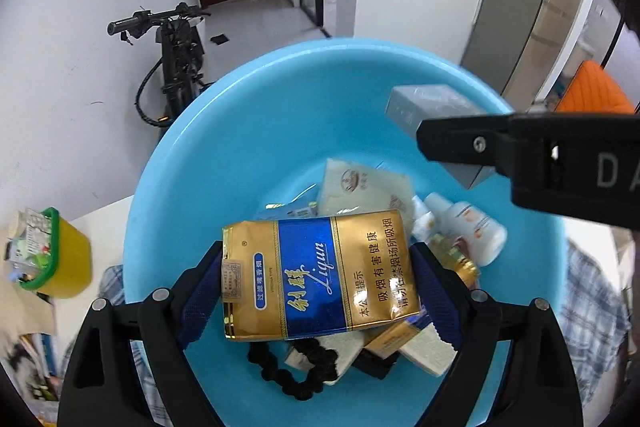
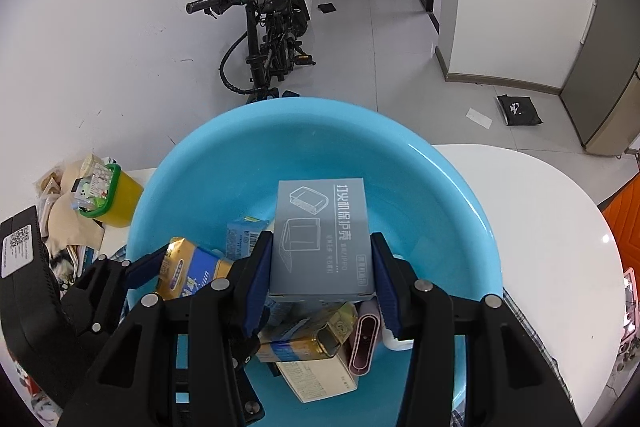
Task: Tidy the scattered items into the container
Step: 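Lower both items into the basin and open both grippers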
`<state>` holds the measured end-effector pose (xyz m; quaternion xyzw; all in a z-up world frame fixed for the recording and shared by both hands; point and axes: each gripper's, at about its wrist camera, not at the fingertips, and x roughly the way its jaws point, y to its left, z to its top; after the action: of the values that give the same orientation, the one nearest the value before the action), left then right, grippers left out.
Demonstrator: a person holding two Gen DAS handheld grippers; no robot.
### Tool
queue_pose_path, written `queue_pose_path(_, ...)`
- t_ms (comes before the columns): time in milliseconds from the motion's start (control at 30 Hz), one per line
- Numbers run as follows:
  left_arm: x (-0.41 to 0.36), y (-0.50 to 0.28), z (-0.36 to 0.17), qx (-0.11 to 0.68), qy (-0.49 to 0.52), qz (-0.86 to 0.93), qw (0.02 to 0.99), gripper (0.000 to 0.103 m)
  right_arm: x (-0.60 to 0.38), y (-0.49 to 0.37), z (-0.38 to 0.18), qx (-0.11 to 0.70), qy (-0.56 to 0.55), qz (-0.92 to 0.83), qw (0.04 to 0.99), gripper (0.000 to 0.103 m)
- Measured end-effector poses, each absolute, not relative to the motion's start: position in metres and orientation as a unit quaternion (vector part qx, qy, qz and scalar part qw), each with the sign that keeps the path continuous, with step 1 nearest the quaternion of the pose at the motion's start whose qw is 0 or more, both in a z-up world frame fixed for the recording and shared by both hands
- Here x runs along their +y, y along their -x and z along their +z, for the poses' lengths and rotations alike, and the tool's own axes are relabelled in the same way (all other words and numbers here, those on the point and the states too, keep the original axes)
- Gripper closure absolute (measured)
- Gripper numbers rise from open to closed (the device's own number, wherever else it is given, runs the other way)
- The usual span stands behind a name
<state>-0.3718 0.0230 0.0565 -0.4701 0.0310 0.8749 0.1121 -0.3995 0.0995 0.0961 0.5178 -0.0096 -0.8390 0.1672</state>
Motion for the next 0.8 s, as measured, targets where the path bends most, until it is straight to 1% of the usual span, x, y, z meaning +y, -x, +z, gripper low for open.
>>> queue_pose_path(67,0.021,0.374,0.059,0.021,0.459,0.88,0.12,0.012,0.102,0.398,0.099,-0.005,-0.515,-0.842,0.164,0.057)
queue_pose_path(300,0.015,0.365,0.063,0.053,0.42,0.902,0.089,0.012,0.114,0.396,0.108,-0.015,-0.504,-0.848,0.165,0.057)
queue_pose_path(400,0.011,0.358,0.069,0.039,0.395,0.912,0.099,0.012,0.115,0.394,0.11,-0.018,-0.501,-0.848,0.172,0.057)
queue_pose_path(467,0.008,0.355,0.073,0.029,0.388,0.916,0.1,0.0,0.114,0.393,0.11,-0.019,-0.501,-0.847,0.175,0.057)
queue_pose_path(600,0.003,0.361,0.076,0.029,0.39,0.915,0.094,0.0,0.109,0.39,0.11,-0.012,-0.5,-0.847,0.179,0.057)
queue_pose_path(800,0.003,0.354,0.083,0.07,0.388,0.915,0.089,0.0,0.103,0.392,0.105,-0.016,-0.502,-0.845,0.182,0.057)
